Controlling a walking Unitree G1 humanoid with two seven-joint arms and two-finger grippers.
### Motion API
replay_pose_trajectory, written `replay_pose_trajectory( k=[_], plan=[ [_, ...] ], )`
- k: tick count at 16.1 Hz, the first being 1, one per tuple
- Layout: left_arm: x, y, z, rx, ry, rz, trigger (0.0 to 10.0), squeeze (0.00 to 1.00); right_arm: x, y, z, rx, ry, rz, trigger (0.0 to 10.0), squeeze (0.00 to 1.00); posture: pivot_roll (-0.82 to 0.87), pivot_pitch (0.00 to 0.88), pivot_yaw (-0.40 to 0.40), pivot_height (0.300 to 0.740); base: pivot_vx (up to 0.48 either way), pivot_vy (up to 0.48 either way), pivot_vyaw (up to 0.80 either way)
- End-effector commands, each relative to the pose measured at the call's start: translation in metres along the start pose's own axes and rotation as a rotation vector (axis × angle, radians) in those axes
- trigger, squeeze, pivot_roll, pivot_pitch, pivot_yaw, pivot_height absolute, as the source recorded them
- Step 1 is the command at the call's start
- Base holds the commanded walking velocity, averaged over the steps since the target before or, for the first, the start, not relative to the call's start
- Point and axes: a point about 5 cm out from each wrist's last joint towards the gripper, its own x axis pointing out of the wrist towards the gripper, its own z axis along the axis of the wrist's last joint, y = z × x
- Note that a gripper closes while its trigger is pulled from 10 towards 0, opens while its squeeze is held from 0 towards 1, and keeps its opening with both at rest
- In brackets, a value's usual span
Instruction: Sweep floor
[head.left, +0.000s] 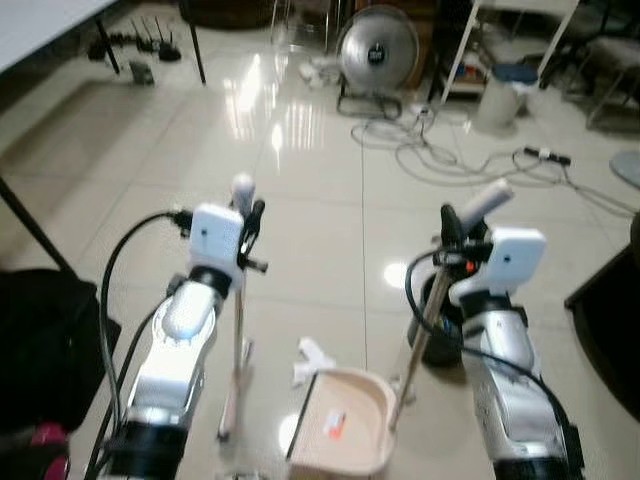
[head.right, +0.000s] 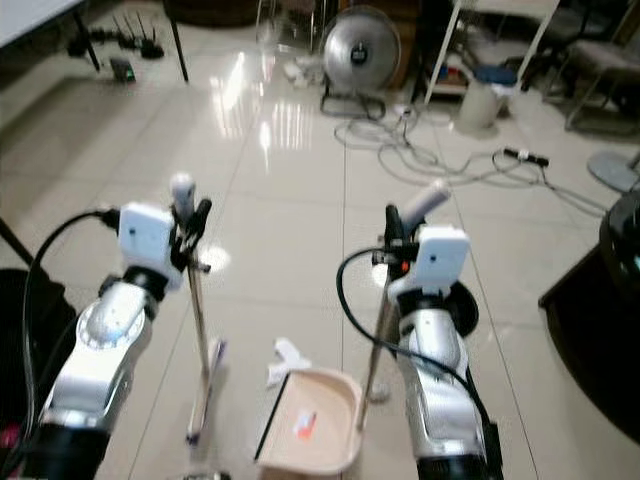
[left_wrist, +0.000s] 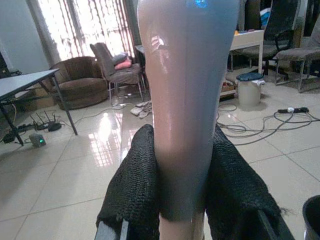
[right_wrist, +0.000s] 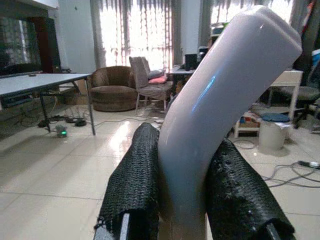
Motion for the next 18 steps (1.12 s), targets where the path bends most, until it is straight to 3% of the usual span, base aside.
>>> replay_pose_trajectory(
  k=[1,6,16,18],
  plan=[
    [0.005,0.000,0.009,0.008,-0.047,0.000,10.0,0.00,0.006,0.003,0.012,0.032,-0.052,0.020,10.0,0.00,-0.03,0.036,-0.041,0.740,0.322,0.000,-0.59],
    [0.008,0.004,0.010,0.028,-0.053,0.001,10.0,0.00,0.013,0.004,0.012,0.052,-0.041,0.032,10.0,0.00,0.01,0.057,-0.034,0.740,0.323,0.000,-0.16],
    [0.001,0.013,0.008,0.048,-0.034,0.015,10.0,0.00,0.007,0.003,0.007,0.045,-0.015,0.066,10.0,0.00,0.03,0.072,-0.039,0.740,0.321,0.000,0.00],
    [0.000,0.015,0.009,0.048,-0.035,0.017,10.0,0.00,0.004,0.004,0.004,0.041,0.011,0.077,10.0,0.00,0.03,0.071,-0.041,0.740,0.328,0.000,0.64]
  ],
)
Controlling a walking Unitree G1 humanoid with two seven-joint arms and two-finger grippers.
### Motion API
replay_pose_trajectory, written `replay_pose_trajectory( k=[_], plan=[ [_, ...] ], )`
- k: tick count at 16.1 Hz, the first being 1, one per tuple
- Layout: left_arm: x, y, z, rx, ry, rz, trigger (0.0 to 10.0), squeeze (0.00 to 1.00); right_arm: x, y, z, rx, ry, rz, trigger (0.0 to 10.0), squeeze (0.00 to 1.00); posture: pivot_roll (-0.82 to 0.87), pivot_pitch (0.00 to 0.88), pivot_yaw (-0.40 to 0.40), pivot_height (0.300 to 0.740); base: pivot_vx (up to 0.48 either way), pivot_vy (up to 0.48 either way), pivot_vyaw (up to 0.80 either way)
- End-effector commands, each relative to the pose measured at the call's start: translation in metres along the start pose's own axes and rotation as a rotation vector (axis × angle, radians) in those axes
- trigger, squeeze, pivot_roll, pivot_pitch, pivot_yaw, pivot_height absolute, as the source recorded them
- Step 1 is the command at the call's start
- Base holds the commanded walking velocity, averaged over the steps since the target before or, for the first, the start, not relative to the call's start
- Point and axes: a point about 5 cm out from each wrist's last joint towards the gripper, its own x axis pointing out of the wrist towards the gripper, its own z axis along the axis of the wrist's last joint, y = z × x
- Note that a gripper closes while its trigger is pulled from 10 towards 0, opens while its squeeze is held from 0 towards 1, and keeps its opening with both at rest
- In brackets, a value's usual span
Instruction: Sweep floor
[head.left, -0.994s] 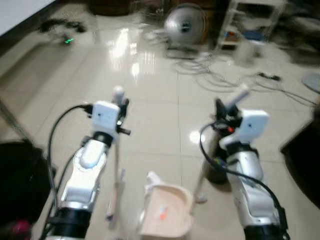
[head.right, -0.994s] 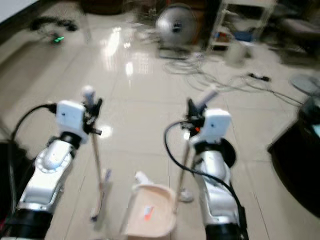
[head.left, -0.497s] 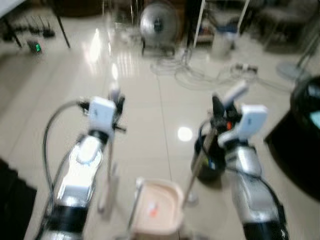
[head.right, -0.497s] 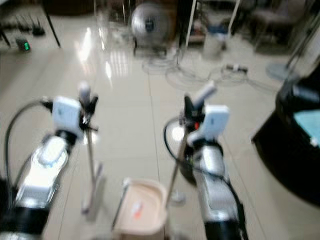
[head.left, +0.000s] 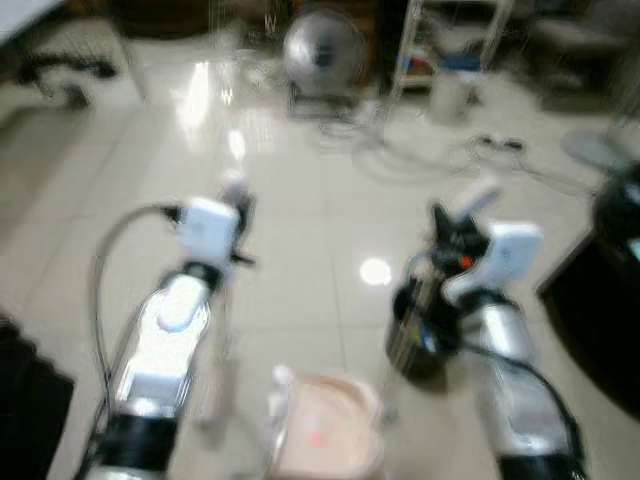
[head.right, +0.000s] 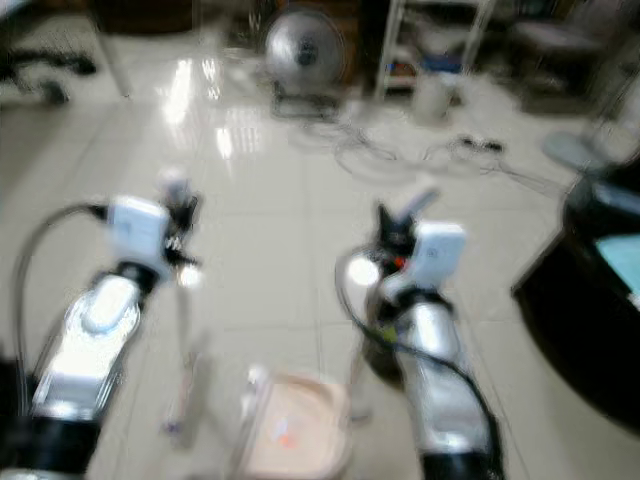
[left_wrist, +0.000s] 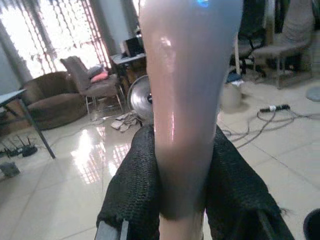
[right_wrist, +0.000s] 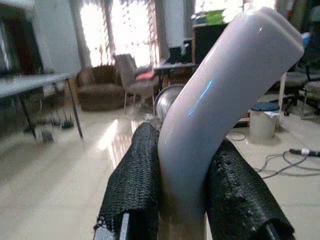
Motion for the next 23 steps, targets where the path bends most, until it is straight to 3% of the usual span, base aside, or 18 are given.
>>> replay_pose_trajectory(
  k=[1,6,12,15,18,21,23],
  plan=[
    [-0.004,0.010,0.007,0.014,-0.030,0.024,10.0,0.00,0.002,0.010,0.009,-0.004,-0.044,0.034,10.0,0.00,0.02,0.065,-0.039,0.740,0.356,0.000,0.80],
    [-0.002,0.004,0.005,0.000,-0.030,0.005,10.0,0.00,0.001,0.005,0.011,0.015,-0.059,0.008,10.0,0.00,0.01,0.051,-0.036,0.740,0.354,0.000,0.00],
    [0.000,0.009,0.007,0.012,-0.045,0.005,10.0,0.00,-0.001,0.000,0.016,0.006,-0.108,-0.006,10.0,0.00,0.02,0.079,-0.029,0.740,0.000,0.000,0.00],
    [-0.001,0.011,-0.004,0.055,-0.004,0.048,10.0,0.00,-0.005,-0.011,0.007,-0.088,-0.057,-0.038,10.0,0.00,0.02,0.086,-0.026,0.740,0.000,0.000,0.00],
    [0.006,0.011,-0.005,0.069,-0.002,0.050,10.0,0.00,0.002,-0.018,0.005,-0.124,-0.054,-0.038,10.0,0.00,0.04,0.113,-0.036,0.740,0.000,0.000,0.00],
    [-0.001,0.006,-0.015,0.051,-0.006,-0.064,10.0,0.00,0.009,-0.016,-0.009,-0.216,-0.030,0.036,10.0,0.00,0.10,0.148,-0.030,0.740,0.000,0.000,0.00],
    [0.001,0.008,-0.017,0.035,-0.011,-0.059,10.0,0.00,0.014,-0.014,-0.012,-0.255,-0.033,0.062,10.0,0.00,0.11,0.183,-0.013,0.740,0.000,0.000,0.00]
  ],
)
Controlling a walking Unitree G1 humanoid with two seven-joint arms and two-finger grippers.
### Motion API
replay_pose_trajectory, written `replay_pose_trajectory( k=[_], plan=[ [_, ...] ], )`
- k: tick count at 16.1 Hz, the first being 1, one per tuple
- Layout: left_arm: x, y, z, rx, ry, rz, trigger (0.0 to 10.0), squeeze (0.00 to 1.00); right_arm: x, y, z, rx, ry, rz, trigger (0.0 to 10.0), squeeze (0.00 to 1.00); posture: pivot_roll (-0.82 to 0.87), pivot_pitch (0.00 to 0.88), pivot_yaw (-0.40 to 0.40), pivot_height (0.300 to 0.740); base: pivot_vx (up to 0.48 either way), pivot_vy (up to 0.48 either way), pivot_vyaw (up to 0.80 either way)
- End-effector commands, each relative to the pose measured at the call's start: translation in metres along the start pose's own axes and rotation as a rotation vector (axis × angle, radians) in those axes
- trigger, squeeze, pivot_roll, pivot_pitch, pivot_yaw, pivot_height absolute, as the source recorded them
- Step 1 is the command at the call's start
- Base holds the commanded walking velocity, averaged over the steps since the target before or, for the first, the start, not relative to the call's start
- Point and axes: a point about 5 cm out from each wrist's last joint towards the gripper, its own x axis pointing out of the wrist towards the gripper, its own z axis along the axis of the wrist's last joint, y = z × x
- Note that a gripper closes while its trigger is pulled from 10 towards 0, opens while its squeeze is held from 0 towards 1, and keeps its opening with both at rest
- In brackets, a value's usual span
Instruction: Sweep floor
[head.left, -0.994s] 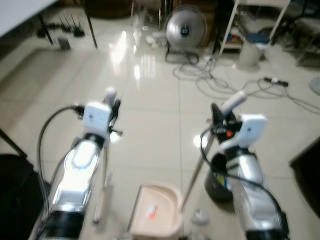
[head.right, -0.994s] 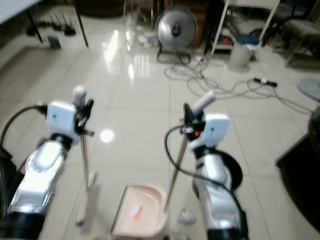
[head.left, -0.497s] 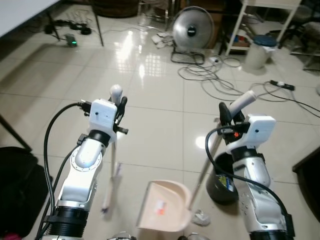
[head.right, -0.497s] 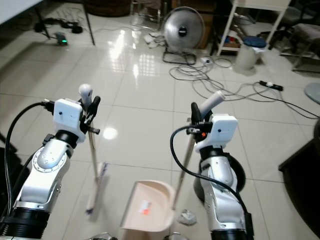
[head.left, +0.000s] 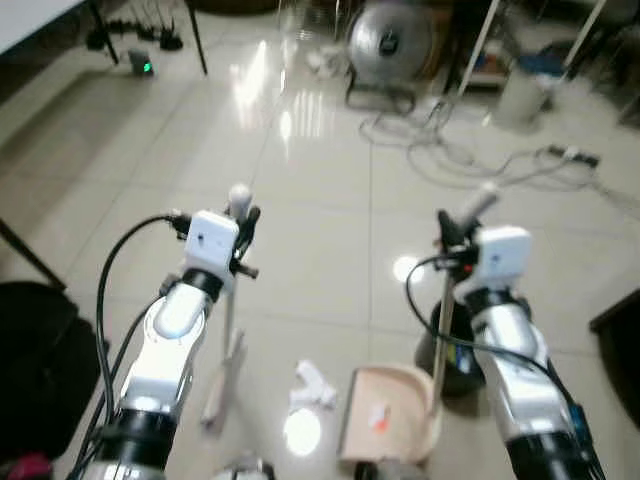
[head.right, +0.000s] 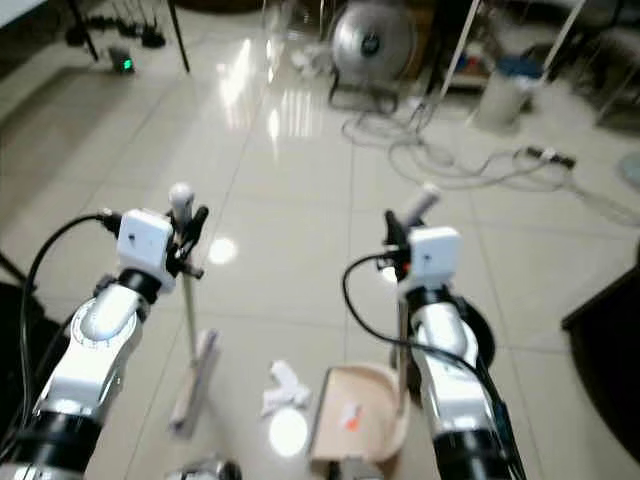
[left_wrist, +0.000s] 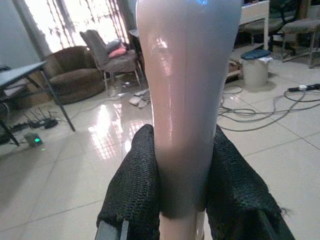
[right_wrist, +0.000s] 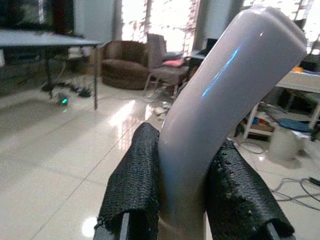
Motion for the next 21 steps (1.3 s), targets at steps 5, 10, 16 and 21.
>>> replay_pose_trajectory(
  k=[5,10,16,21],
  plan=[
    [0.004,-0.009,0.006,-0.020,-0.093,-0.079,10.0,0.00,0.014,0.009,0.012,-0.178,-0.155,0.065,10.0,0.00,0.12,0.288,0.013,0.740,0.000,0.000,0.00],
    [0.017,-0.035,0.000,-0.048,-0.070,-0.153,10.0,0.00,0.014,0.051,0.004,-0.236,-0.227,0.182,10.0,0.00,0.17,0.348,0.054,0.740,0.000,0.000,0.00],
    [0.035,-0.041,-0.003,-0.113,-0.041,-0.067,10.0,0.00,0.007,0.099,-0.008,-0.226,-0.242,0.282,10.0,0.00,0.21,0.363,0.064,0.740,0.000,0.000,0.00],
    [0.048,-0.063,0.013,-0.285,-0.096,-0.080,10.0,0.00,-0.002,0.122,-0.010,-0.185,-0.249,0.281,10.0,0.00,0.19,0.357,0.071,0.740,0.000,0.000,0.00]
  ],
)
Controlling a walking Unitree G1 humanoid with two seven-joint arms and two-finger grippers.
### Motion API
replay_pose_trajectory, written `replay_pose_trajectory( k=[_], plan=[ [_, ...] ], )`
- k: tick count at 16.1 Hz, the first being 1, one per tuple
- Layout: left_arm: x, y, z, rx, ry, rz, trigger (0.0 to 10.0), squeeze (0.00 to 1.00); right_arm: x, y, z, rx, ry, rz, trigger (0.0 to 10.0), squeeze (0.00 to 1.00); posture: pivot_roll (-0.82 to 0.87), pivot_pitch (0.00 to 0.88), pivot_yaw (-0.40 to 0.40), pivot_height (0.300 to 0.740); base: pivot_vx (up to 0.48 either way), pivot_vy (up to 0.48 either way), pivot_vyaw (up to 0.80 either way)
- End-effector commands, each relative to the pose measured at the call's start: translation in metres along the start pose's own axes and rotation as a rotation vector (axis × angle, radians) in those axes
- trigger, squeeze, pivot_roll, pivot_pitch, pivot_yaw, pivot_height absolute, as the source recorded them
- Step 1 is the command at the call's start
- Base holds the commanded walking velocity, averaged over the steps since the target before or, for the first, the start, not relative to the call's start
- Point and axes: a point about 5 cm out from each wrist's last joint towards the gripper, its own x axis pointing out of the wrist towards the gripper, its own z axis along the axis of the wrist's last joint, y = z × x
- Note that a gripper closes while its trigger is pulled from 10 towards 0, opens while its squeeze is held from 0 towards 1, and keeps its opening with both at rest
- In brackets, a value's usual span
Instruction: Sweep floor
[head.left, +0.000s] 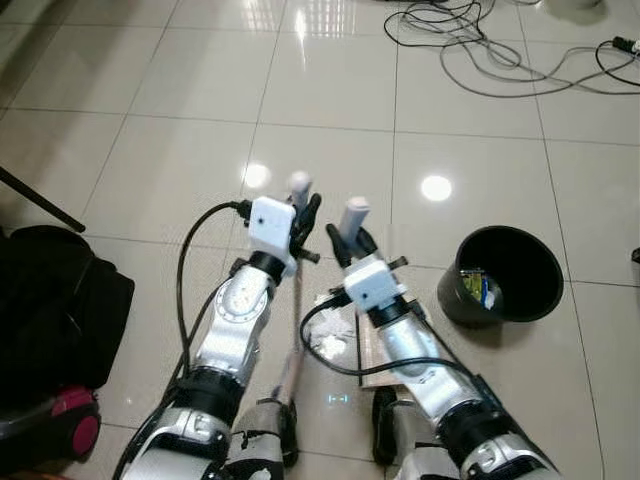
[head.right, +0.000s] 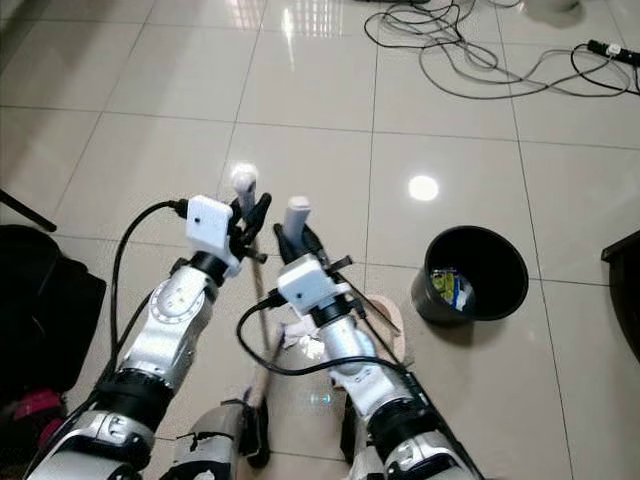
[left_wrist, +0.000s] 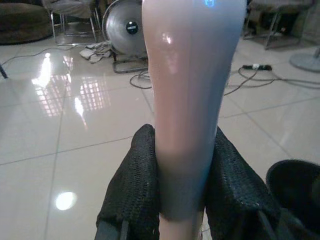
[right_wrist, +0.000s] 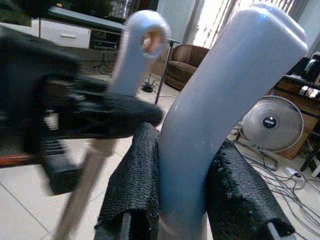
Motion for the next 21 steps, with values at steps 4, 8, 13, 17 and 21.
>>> replay_pose_trajectory(
  k=[4,8,13,17,21],
  plan=[
    [0.014,-0.011,0.020,-0.141,-0.097,-0.031,10.0,0.00,-0.005,0.010,-0.003,0.028,0.014,-0.001,10.0,0.00,0.19,0.361,0.071,0.740,0.000,0.000,0.00],
    [0.019,-0.022,0.040,-0.148,-0.166,-0.155,10.0,0.00,-0.004,0.004,-0.006,0.020,0.022,-0.004,10.0,0.00,0.19,0.348,0.058,0.740,0.000,0.000,0.00],
    [0.004,-0.007,0.057,-0.054,-0.194,-0.286,10.0,0.00,-0.006,-0.003,-0.011,0.012,0.034,-0.009,10.0,0.00,0.18,0.321,0.048,0.740,0.000,0.000,0.00],
    [-0.007,0.033,0.091,-0.008,-0.253,-0.226,10.0,0.00,-0.013,-0.014,-0.016,0.091,0.062,-0.075,10.0,0.00,0.17,0.277,0.035,0.740,0.000,0.000,0.00],
    [-0.003,0.049,0.087,0.035,-0.227,-0.144,10.0,0.00,-0.020,-0.039,-0.018,0.131,0.057,-0.168,10.0,0.00,0.14,0.262,0.006,0.740,0.000,0.000,0.00]
  ],
)
